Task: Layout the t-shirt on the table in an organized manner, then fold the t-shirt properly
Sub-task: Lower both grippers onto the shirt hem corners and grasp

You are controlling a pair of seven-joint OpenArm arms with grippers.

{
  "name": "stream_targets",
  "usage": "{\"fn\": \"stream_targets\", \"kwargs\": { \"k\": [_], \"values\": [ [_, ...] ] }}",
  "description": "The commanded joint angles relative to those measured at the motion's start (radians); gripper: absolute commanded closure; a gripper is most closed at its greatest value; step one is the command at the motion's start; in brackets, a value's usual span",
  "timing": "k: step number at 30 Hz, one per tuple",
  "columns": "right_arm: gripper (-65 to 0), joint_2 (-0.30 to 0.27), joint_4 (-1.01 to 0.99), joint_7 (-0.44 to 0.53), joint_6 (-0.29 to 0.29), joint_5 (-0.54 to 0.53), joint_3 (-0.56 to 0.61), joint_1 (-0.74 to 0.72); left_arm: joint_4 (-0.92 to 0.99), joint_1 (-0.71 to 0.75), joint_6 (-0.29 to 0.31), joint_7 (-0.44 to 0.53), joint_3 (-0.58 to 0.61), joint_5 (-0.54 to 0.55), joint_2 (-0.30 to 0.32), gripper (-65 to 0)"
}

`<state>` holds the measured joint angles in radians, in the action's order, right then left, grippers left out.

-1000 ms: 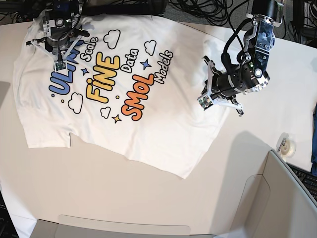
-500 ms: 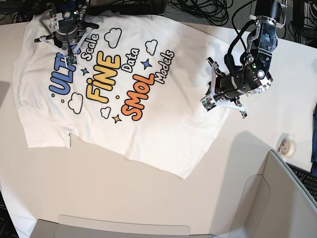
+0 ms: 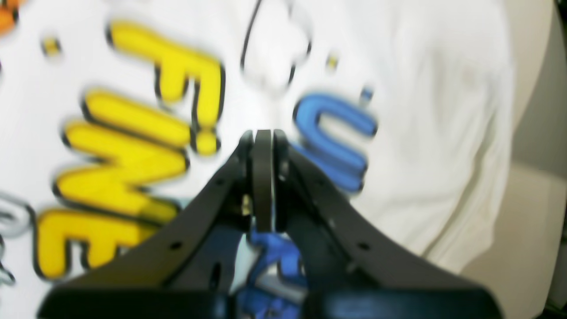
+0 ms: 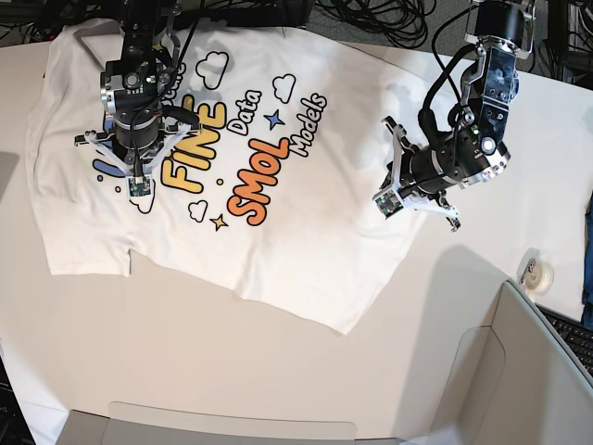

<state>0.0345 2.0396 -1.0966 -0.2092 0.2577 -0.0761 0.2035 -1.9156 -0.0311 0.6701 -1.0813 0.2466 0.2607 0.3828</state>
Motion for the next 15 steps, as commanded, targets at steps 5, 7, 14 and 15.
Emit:
{"fn": "stream_targets", "kwargs": {
  "k": [5, 7, 14, 15],
  "values": [
    [0.0, -0.006, 0.016, 0.017, 0.006, 0.009, -0.061, -0.059, 0.044, -0.028, -0.008, 0.014, -0.01, 0.002, 0.008, 0.0],
    [0.0, -0.002, 0.014, 0.019, 0.006, 0.007, -0.153, -0.069, 0.078, -0.065, -0.01, 0.014, -0.01, 0.002, -0.006, 0.0],
    [0.0, -0.003, 0.003, 0.148, 0.006, 0.002, -0.405, -0.078, 0.206, -0.203, -0.01, 0.014, -0.037, 0.002, -0.141, 0.0],
    [0.0, -0.005, -0.001, 0.155, 0.006, 0.002, -0.419, -0.077, 0.238, -0.232, -0.01, 0.014, -0.031, 0.002, -0.158, 0.0]
  ]
}}
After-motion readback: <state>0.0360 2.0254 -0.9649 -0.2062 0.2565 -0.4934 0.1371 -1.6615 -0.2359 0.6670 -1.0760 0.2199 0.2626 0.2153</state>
